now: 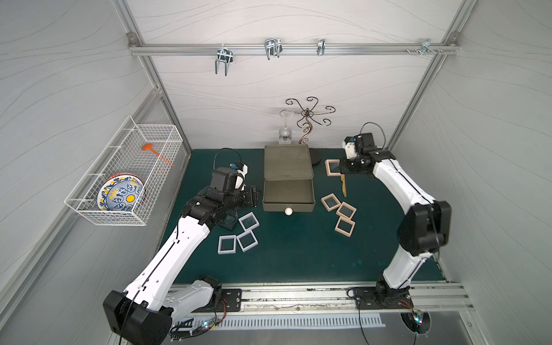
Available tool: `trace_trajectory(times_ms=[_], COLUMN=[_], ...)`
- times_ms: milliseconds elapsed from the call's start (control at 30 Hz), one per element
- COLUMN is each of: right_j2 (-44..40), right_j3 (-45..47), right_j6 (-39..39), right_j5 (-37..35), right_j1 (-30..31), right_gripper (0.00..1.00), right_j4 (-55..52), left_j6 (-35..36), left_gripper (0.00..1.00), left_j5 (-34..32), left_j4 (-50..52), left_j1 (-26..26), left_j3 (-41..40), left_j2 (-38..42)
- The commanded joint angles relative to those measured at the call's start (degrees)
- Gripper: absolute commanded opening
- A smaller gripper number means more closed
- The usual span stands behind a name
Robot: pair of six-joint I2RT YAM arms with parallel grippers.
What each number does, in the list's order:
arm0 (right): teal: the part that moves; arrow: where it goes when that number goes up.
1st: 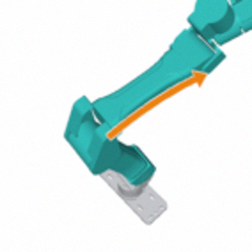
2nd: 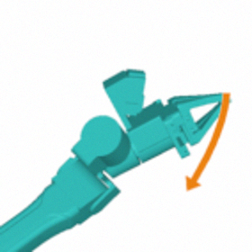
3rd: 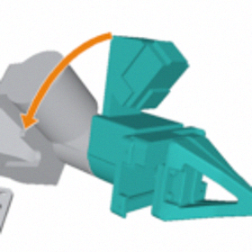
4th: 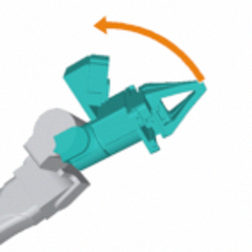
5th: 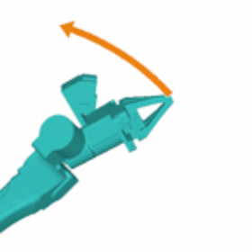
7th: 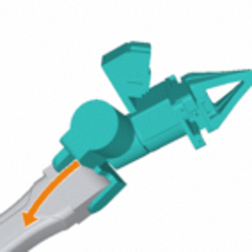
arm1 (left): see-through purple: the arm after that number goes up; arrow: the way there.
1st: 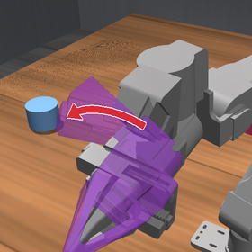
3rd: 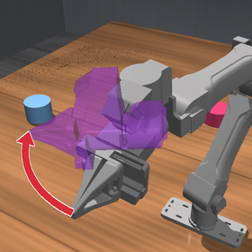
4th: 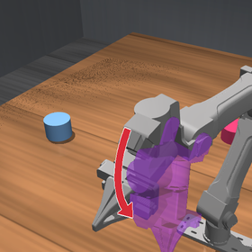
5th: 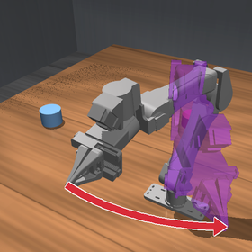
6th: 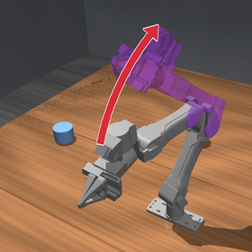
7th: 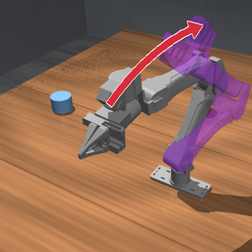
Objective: Place the brooch boxes into the drawer by color
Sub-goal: Pick up the brooch box from the center of the board, then place the brooch box in the drawer.
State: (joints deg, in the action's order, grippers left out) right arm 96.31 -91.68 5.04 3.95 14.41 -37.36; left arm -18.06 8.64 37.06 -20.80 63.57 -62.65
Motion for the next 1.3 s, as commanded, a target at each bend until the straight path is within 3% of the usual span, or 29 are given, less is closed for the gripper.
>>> trace_trajectory(times_ms=[0, 100, 233, 400, 567, 800, 1267], right_j2=[-8.7, -13.9, -14.7, -11.0, -3.0, 4.0, 9.6], right_j3=[3.4, 5.7, 4.4, 3.3, -1.4, -5.8, -7.4], right_j6=[3.9, 6.1, 9.3, 15.4, 19.9, 24.6, 25.9], right_j5=[2.1, 3.0, 0.5, -4.3, -8.3, -10.1, -12.7], right_j1=[3.4, 8.0, 17.1, 27.3, 32.3, 34.2, 36.6], right_gripper=[0.00, 0.00, 0.00, 0.00, 0.00, 0.00, 0.00], right_j4=[-0.2, 0.0, -2.2, -0.1, -0.4, -0.4, -2.5], left_j6=[2.2, 3.5, 2.8, 3.7, 2.6, 2.3, 2.1], left_gripper=[0.58, 0.58, 0.58, 0.58, 0.58, 0.58, 0.59], left_j5=[0.6, 0.4, 0.4, -0.8, -1.3, -1.5, -1.5], left_j4=[-1.1, -1.4, -3.2, -3.5, -4.6, -4.4, -4.3], left_j1=[0.2, 0.2, 0.2, 0.3, 0.4, 0.4, 0.4], left_j3=[2.3, 2.1, 0.4, -0.3, -1.4, -2.0, -2.3], left_j2=[1.1, 2.1, 3.4, 4.1, 5.7, 5.7, 7.4])
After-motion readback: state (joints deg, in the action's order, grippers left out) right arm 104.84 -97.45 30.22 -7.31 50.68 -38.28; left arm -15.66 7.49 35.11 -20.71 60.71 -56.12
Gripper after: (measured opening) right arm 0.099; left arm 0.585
